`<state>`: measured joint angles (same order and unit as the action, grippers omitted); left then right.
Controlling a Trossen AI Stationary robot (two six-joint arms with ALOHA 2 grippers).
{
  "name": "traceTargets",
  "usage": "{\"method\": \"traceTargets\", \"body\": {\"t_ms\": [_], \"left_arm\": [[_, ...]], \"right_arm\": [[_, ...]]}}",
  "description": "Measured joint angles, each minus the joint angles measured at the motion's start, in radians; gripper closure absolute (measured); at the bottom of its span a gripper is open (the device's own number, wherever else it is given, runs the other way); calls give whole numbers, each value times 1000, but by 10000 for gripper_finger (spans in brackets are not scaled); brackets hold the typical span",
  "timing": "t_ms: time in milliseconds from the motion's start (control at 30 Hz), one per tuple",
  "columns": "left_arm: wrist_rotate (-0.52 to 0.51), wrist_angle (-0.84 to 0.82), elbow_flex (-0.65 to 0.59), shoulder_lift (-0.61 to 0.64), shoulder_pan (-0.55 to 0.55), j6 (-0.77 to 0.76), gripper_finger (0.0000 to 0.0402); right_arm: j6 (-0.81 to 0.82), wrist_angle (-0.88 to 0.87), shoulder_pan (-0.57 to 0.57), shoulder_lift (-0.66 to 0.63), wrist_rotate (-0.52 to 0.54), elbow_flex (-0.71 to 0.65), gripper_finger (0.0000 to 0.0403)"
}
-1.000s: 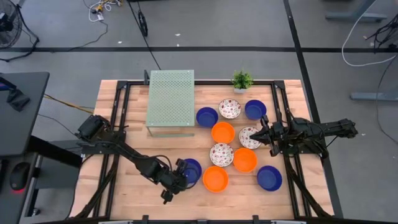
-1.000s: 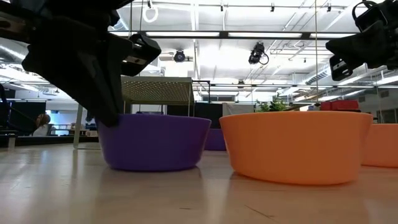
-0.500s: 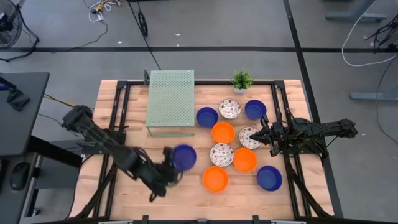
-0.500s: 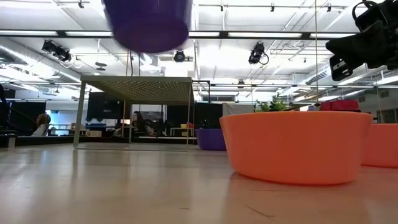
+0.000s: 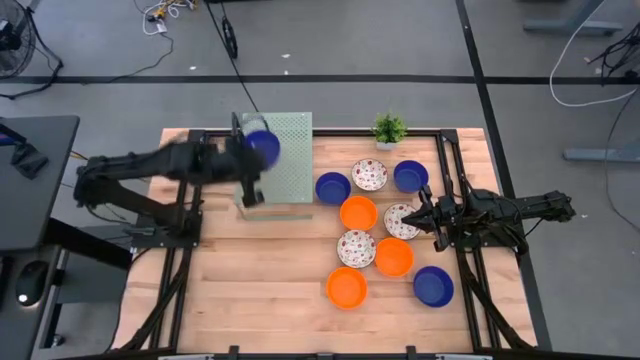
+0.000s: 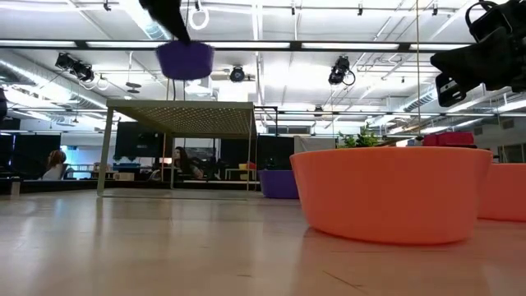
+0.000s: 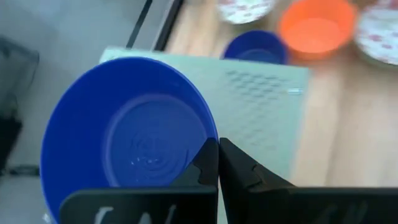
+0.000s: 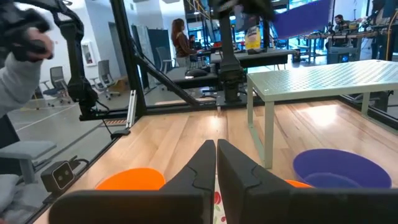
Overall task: Pick & Place Mini bowls
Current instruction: Put the left bottom blue bowl on the shelf
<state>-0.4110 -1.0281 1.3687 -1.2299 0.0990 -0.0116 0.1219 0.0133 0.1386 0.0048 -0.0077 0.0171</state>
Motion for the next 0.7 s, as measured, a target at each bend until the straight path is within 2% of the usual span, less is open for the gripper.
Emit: {"method": "traceTargets", "body": {"t_ms": [133, 267, 433, 700], "left_arm": [[149, 94, -64, 31, 209, 80, 400], [270, 180, -130, 15, 346, 143, 400], [279, 229, -168, -25, 426, 180, 398], [278, 231, -167, -81, 486, 182, 396]], "right_arm": [[0, 0, 0, 0, 0, 0, 381], [0, 0, 0, 0, 0, 0, 381], [0, 0, 0, 0, 0, 0, 381], [0, 0, 0, 0, 0, 0, 381]]}}
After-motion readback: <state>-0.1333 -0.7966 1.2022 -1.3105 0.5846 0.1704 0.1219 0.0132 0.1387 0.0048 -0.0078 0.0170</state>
